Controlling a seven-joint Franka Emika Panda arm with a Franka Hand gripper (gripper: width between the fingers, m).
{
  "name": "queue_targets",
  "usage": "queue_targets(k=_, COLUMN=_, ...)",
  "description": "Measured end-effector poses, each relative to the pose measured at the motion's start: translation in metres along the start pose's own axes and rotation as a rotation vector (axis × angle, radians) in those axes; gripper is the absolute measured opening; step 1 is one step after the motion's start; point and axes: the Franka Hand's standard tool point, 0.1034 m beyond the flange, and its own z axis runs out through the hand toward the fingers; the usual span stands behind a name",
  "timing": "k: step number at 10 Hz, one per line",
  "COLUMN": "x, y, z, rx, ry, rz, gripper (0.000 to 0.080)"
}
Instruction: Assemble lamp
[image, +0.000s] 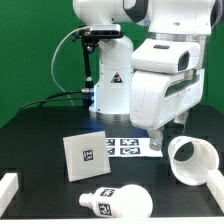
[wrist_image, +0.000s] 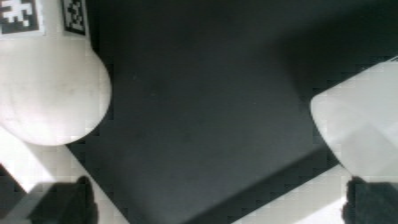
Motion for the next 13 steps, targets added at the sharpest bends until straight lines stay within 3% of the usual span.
queue_targets(k=7, x=0.0, y=0.002, z=0.0, rx=-0.007, ry=0.0, rz=-0.007, gripper=0.07)
queue_targets(k=9, x=-0.01, y=0.024, z=0.01, rx=-0.001, ry=0.007, rz=-0.02, gripper=0.07)
queue_targets(k=11, x=-0.02, y=0.047, z=0.015, rx=-0.022, ry=0.045, rz=-0.035, gripper=0.07)
queue_targets(k=13, x=-0.02, y=0.062, z=-0.005, rx=-0.03, ry=0.032, rz=-0.052, gripper=0.07)
